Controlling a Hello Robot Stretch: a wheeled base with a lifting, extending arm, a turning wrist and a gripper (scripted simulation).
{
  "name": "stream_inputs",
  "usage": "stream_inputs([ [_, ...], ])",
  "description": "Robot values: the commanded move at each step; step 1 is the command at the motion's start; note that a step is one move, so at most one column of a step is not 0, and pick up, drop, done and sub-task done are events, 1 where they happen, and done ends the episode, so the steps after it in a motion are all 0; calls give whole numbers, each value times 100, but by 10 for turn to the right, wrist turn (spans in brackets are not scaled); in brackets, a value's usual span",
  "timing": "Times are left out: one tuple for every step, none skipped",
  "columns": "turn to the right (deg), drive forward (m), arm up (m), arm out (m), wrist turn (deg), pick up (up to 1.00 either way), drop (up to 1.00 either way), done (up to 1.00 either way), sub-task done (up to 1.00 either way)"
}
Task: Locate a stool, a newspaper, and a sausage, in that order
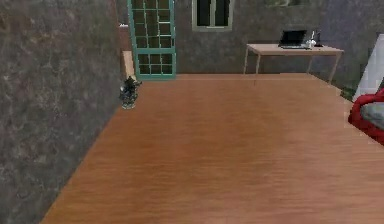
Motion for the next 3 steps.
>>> stream_inputs([
  [-60,0,0,0,0,0,0,0,0],
  [0,30,0,0,0,0,0,0,0],
  [30,0,0,0,0,0,0,0,0],
])
